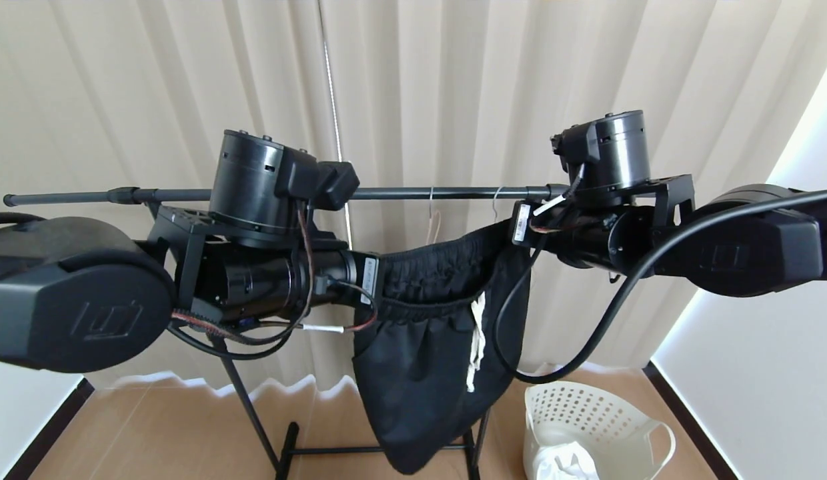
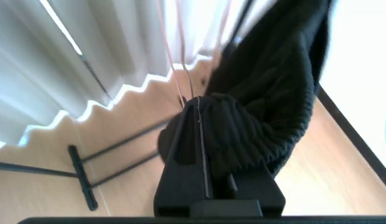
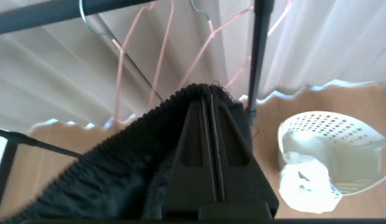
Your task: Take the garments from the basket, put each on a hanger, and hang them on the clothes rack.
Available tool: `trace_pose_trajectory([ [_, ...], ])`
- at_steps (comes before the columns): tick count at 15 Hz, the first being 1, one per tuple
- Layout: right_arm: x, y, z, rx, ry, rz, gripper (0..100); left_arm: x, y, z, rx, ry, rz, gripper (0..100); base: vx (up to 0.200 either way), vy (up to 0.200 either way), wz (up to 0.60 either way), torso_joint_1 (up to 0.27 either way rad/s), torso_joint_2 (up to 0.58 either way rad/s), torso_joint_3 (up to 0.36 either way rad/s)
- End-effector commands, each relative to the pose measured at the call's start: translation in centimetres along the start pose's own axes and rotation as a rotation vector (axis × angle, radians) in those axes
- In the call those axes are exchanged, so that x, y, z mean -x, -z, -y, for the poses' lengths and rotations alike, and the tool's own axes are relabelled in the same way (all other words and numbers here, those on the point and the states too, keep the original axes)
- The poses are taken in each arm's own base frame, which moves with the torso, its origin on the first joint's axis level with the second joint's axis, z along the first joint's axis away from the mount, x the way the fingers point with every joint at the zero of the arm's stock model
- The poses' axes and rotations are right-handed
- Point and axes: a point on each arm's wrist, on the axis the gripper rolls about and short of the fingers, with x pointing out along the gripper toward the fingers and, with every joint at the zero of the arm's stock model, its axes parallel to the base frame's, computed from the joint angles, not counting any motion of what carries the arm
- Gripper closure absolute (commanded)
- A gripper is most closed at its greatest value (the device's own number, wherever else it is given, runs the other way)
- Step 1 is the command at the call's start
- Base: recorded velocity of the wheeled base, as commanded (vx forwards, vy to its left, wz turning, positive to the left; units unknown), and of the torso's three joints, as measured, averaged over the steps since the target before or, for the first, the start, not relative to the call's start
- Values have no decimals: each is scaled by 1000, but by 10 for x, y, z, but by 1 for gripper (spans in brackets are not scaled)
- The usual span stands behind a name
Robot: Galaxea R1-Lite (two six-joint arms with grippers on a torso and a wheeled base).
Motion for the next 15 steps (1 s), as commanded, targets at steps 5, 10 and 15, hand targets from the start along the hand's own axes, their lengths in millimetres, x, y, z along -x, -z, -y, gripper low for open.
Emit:
trace_pose_trajectory([
  [5, 49, 0, 29, 145, -4, -6, 0, -41, -27, -11, 38, -79, 136, 100, 0, 0, 0, 0, 0, 0],
  [10, 76, 15, 50, 309, -96, -62, 0, -48, -48, -4, 75, -72, 222, 100, 0, 0, 0, 0, 0, 0],
  [15, 105, 29, 54, 344, -480, -105, 0, -49, -47, 7, 73, -42, 236, 100, 0, 0, 0, 0, 0, 0],
])
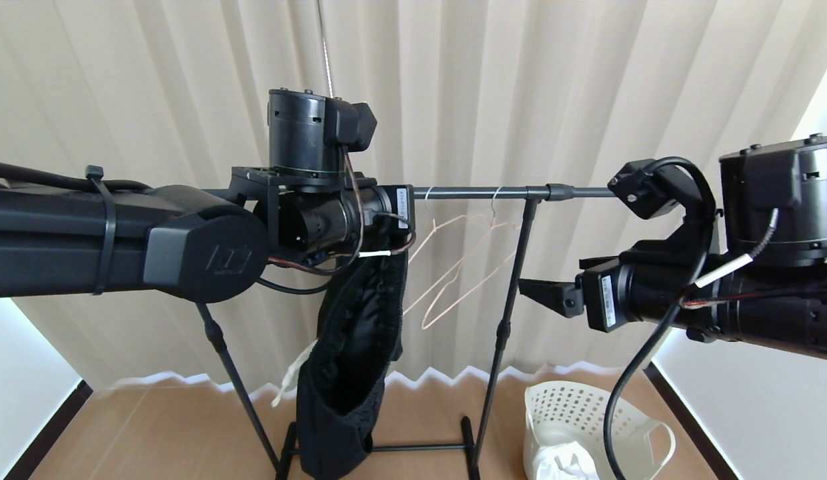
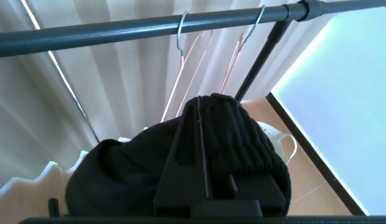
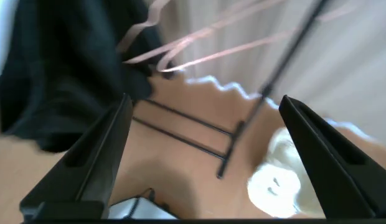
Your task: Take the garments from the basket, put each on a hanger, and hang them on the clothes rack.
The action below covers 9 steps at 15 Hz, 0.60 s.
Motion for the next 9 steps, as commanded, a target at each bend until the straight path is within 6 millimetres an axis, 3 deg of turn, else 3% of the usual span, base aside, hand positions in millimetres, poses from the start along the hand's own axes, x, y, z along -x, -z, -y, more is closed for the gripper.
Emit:
trace_pose_trajectory([
  [1, 13, 11, -9, 15, -145, 48, 0, -1, 2, 2, -2, 4, -7, 100, 0, 0, 0, 0, 0, 0],
  [4, -4, 31, -31, 50, -238, 93, 0, 0, 6, 9, -7, 20, -18, 100, 0, 0, 0, 0, 0, 0],
  [9, -41, 46, -31, 52, -172, 26, 0, 3, 9, 19, -16, 47, -25, 100, 0, 0, 0, 0, 0, 0],
])
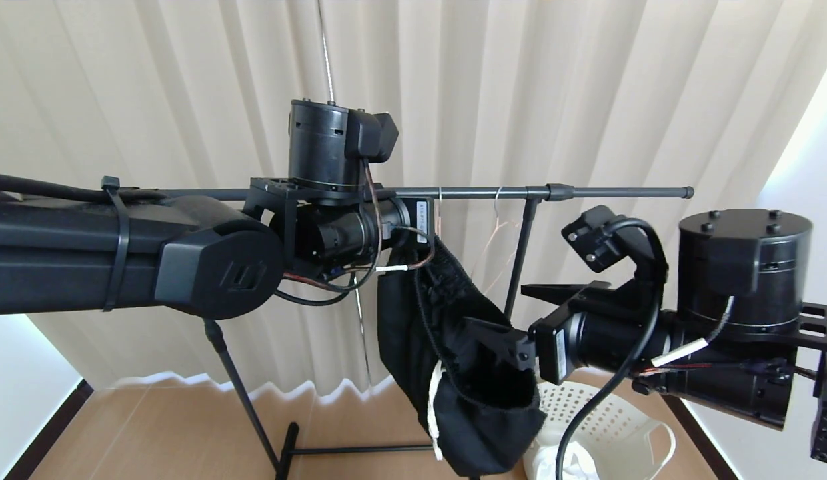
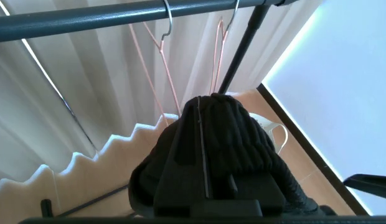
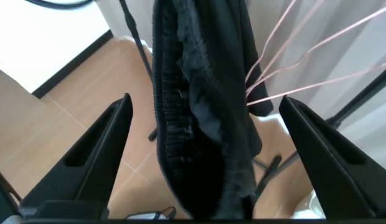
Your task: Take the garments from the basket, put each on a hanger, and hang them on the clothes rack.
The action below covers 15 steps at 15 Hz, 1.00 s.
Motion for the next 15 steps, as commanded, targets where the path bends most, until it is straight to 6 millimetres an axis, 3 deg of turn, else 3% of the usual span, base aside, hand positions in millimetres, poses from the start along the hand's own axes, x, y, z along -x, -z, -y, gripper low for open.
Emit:
trace_pose_trajectory([
  [1, -22, 16, 6, -1, 35, -77, 0, 1, 1, 4, -3, 9, -1, 100, 0, 0, 0, 0, 0, 0],
  [7, -57, 47, 13, 85, 164, -182, 0, 2, 1, 4, 0, 10, -1, 100, 0, 0, 0, 0, 0, 0],
  [15, -57, 55, 25, 163, 202, -228, 0, 2, 5, 3, -2, 7, -16, 100, 0, 0, 0, 0, 0, 0],
])
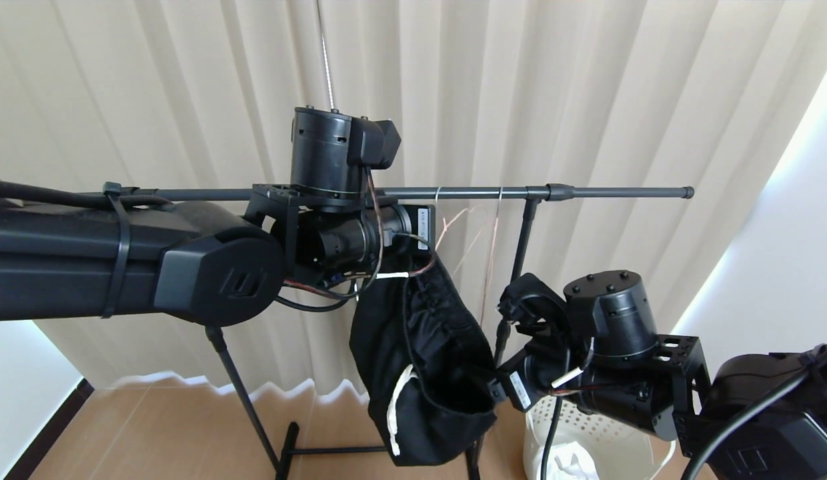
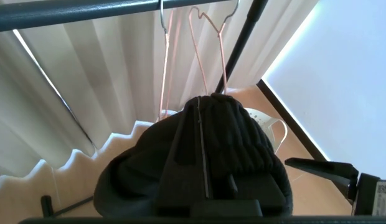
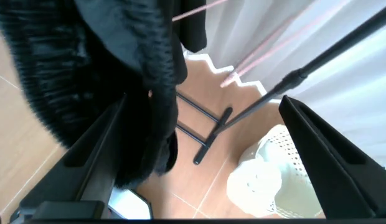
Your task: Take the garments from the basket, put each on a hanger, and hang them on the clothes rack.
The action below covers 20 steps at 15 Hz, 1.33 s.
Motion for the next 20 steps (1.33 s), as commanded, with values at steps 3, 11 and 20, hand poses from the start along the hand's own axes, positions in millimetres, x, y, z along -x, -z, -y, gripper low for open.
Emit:
trace_pose_trajectory([
  [3, -3, 2, 10, 0, 27, -13, 0, 1, 0, 0, 1, 0, 1, 100, 0, 0, 0, 0, 0, 0],
  [11, -7, 0, 17, -15, 92, -5, 100, 15, 0, -2, -3, 10, -5, 100, 0, 0, 0, 0, 0, 0],
  [20, 71, -21, 90, 18, 317, 98, 100, 7, 89, -11, -116, 100, -280, 100, 0, 0, 0, 0, 0, 0],
])
